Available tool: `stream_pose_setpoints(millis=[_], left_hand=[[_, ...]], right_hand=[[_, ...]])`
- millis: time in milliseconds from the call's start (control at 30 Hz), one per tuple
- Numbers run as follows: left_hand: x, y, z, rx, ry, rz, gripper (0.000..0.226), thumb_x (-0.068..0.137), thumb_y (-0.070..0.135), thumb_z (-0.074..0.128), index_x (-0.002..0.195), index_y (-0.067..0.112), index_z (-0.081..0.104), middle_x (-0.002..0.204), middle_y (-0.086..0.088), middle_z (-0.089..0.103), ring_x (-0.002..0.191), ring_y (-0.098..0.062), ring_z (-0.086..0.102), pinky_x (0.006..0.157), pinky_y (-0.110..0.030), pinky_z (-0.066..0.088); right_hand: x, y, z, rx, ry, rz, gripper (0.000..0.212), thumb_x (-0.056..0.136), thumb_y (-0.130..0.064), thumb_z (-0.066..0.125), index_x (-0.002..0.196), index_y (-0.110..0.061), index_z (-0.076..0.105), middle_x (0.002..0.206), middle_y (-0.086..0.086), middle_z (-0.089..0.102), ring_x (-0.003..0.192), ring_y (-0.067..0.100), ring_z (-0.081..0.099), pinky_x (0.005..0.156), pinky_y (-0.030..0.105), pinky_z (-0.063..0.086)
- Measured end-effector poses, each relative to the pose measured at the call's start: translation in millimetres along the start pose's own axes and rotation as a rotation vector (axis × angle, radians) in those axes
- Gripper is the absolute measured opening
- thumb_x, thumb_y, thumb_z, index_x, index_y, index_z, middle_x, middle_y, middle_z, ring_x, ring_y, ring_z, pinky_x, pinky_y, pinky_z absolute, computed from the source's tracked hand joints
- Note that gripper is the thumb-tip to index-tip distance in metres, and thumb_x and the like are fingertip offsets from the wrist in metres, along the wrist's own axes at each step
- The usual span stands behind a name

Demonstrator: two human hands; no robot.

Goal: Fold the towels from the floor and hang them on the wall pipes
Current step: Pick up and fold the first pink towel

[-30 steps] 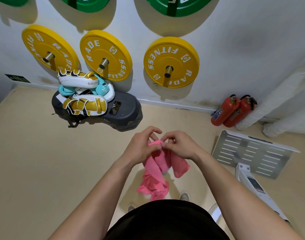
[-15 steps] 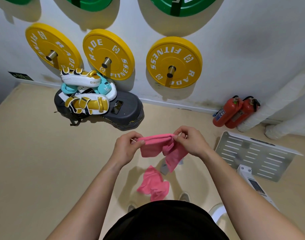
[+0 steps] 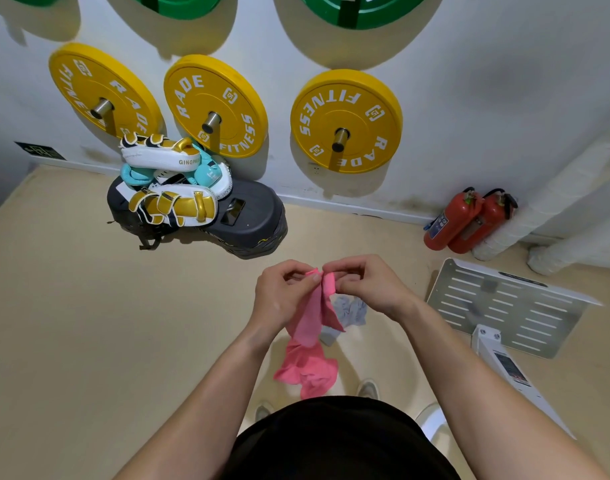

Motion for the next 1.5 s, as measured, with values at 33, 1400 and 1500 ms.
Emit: stream_pose_setpoints(millis=[33,1400,1500], left_hand=[[-1.3,0.4,0.3,-0.014,-0.002,-0.003,0.006,0.078,0.014,0.083,0.082,0.016,0.078,0.072,0.001,0.074,0.069,-0.012,0.067,0.073,-0.032,0.056],[-15.8,34.2,-26.1,0.312,-0.197,0.311,0.018,0.09,0.005,0.061,0.087,0.02,0.07,0.085,0.015,0.068,0.084,-0.003,0.06,0.072,-0.01,0.04],[-15.8,35.5,-34.1,0.32,-0.174,0.319,0.017,0.091,0.007,0.061,0.087,0.021,0.071,0.086,0.014,0.068,0.085,-0.003,0.06,0.072,-0.009,0.039]], right_hand=[[-0.2,0.2,1.4,-0.007,0.004,-0.012,0.031,0.081,0.015,0.067,0.11,0.004,0.07,0.094,0.017,0.075,0.085,0.014,0.071,0.079,0.019,0.055],[-1.3,-9.4,28.4,-0.563,0.119,-0.172,0.004,0.074,-0.033,0.066,0.076,-0.031,0.066,0.085,-0.013,0.066,0.08,0.003,0.064,0.077,0.038,0.055],[2.7,-7.3,27.5,-0.637,0.153,-0.107,0.022,0.058,-0.047,0.052,0.07,-0.029,0.058,0.067,-0.012,0.064,0.068,0.009,0.062,0.066,0.037,0.054]])
Point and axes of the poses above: each hand's wrist, its own x-axis towards the middle knuckle, its own z-axis out of the palm, y = z × x, the point moved 4 cm from there along x, towards the middle knuckle
